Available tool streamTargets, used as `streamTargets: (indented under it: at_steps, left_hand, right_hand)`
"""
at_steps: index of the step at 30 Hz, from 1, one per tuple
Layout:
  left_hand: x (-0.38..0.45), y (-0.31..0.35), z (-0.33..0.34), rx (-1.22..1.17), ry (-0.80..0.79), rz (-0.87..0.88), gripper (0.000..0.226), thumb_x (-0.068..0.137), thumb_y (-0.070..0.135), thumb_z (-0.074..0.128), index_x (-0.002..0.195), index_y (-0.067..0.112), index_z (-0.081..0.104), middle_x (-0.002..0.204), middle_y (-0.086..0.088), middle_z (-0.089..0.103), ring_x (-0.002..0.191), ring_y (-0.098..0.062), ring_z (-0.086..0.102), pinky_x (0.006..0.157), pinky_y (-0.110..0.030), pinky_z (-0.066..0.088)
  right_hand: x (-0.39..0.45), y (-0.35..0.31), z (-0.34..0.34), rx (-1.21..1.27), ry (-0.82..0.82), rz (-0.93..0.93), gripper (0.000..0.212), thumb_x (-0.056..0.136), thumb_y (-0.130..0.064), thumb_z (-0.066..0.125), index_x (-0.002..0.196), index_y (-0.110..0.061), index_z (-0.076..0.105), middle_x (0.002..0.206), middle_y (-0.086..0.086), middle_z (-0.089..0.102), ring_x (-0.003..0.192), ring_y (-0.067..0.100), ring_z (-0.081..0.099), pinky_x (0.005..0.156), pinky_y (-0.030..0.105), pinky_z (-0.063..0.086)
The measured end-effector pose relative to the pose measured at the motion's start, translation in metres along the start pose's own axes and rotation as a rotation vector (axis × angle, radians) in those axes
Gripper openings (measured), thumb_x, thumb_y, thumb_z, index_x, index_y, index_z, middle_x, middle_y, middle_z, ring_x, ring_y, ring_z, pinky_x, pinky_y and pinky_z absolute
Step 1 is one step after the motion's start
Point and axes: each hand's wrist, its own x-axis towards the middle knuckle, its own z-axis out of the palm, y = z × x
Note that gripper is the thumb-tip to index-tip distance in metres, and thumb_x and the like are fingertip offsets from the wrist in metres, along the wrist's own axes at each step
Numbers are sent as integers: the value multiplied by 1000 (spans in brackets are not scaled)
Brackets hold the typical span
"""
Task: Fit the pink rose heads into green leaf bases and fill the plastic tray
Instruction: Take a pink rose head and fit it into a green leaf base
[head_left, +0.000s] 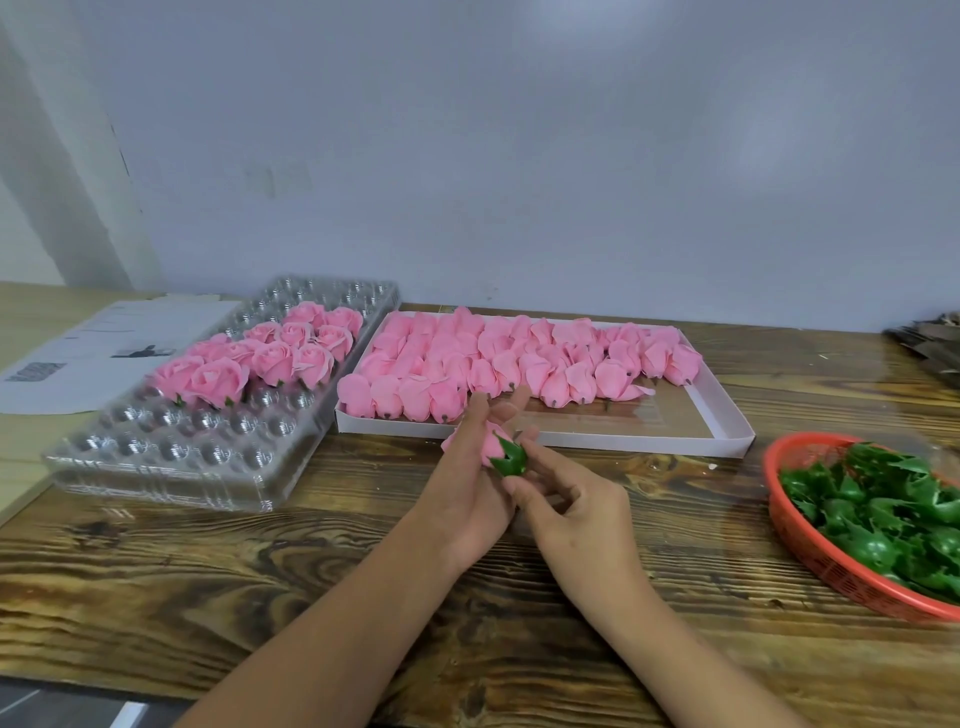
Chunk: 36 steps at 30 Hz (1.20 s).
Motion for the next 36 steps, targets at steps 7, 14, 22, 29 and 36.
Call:
streamTargets:
  at_steps: [7, 14, 22, 29, 36]
  left_hand:
    - [-1, -1, 2, -3, 12, -10, 48, 102, 49, 49, 70, 23, 74, 132, 6, 69, 134, -23, 51, 109, -52, 41]
    - [-4, 0, 5, 27, -2, -50, 50, 101, 51, 49, 73, 21, 77, 131, 4, 70, 135, -24, 50, 102, -45, 45]
    - [-4, -1, 5, 20, -37, -73, 42, 91, 53, 56, 78, 19, 78, 135, 1, 68, 140, -28, 48, 103, -42, 47]
    - [-5, -1, 6, -4, -68, -71, 42, 94, 52, 55, 79, 22, 80, 135, 2, 68, 139, -27, 49, 100, -45, 49]
    - [-5, 0, 9, 65, -33, -47, 43, 95, 54, 53, 76, 27, 80, 133, 7, 69, 135, -22, 52, 123, -51, 29]
  right_hand:
    - [-1, 1, -1, 10, -13, -11, 42, 83, -15, 79, 121, -28, 70, 83, -35, 66, 85, -8, 68, 79, 14, 54]
    - [0, -8, -4, 43, -16, -24, 65, 86, -10, 75, 101, -71, 58, 83, -41, 66, 83, -5, 69, 76, 10, 51]
    - [2, -7, -4, 47, -4, -31, 41, 82, -11, 78, 119, -29, 70, 93, -29, 68, 87, -7, 66, 79, 7, 47]
    - [-2, -10, -3, 111, 62, -41, 60, 81, -5, 78, 100, -61, 65, 86, -17, 72, 80, 3, 67, 74, 11, 50]
    - [-5, -2, -2, 151, 71, 6, 26, 86, -13, 72, 94, -38, 73, 83, -13, 75, 78, 13, 73, 73, 38, 60]
